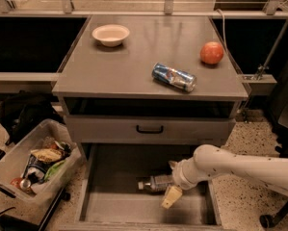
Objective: Pick blue plastic bottle from middle drawer and place on counter
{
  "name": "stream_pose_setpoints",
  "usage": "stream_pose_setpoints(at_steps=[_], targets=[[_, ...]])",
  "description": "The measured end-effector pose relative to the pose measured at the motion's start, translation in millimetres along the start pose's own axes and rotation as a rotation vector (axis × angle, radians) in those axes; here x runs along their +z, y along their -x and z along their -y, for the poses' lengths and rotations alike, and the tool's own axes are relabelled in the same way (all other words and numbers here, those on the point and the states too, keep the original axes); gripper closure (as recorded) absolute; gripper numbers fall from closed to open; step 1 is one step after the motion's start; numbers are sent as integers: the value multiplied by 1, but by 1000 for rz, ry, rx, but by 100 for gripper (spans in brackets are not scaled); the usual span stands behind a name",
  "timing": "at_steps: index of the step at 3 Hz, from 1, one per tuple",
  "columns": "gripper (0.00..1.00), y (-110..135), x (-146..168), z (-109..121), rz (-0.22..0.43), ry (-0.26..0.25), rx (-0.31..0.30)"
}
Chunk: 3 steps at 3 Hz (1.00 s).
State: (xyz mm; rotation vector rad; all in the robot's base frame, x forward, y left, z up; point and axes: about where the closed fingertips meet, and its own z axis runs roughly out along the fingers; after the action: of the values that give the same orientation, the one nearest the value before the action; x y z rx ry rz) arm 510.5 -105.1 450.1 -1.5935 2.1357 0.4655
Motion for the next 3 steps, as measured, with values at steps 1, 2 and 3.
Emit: stream_pose_setpoints(at_steps=[1,2,3], targets=[[0,7,5,6,15,-50,49],[0,0,-5,21,-54,-131,21],[0,-6,-13,40,-129,-245,29]])
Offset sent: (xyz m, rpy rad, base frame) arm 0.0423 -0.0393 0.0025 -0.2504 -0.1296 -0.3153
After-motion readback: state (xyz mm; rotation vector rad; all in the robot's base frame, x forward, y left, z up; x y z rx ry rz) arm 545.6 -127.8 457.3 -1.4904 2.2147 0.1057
